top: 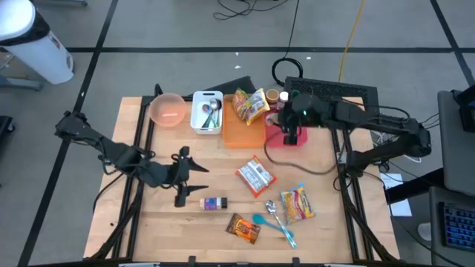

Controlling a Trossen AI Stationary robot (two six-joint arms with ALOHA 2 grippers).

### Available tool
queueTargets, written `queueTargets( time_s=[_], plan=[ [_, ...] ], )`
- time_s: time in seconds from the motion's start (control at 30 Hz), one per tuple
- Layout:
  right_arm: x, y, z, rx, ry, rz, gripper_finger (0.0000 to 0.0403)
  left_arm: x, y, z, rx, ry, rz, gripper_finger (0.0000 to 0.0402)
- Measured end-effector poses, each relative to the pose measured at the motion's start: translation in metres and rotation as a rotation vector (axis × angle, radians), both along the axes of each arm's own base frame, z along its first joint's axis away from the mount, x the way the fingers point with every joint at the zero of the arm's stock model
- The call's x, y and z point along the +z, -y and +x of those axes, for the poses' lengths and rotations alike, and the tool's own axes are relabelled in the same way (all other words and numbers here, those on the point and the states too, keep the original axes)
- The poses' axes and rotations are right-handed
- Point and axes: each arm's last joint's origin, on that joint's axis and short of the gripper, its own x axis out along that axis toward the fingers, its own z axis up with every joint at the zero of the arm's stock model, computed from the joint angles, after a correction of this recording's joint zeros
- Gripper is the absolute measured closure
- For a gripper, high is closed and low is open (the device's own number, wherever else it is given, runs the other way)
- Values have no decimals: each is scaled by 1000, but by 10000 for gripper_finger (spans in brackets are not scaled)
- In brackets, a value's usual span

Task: Pick & Place Food Item
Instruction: Put the brown seasoning bottle into the red bin

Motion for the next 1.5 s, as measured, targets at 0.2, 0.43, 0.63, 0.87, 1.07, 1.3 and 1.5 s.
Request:
queueTargets(
  time_s=[0.2,0.43,0.63,0.87,1.07,1.3,1.5],
  plan=[
    [-15,37,1,-157,-49,152,240,-45,2,6,-27,114,13,163],
    [-52,72,5,-292,-212,317,240,-71,-11,12,-2,318,68,163],
    [-80,103,5,-371,-304,405,240,-63,-35,20,99,427,130,163],
    [-96,132,-2,-409,-323,444,240,-54,-71,27,257,498,133,163],
    [-96,138,-8,-422,-296,494,240,-57,-92,30,295,471,118,163],
    [-94,138,-7,-401,-283,481,240,-71,-111,45,264,454,103,163],
    [-93,141,-2,-324,-238,461,240,-85,-125,60,235,480,87,163]
  ],
)
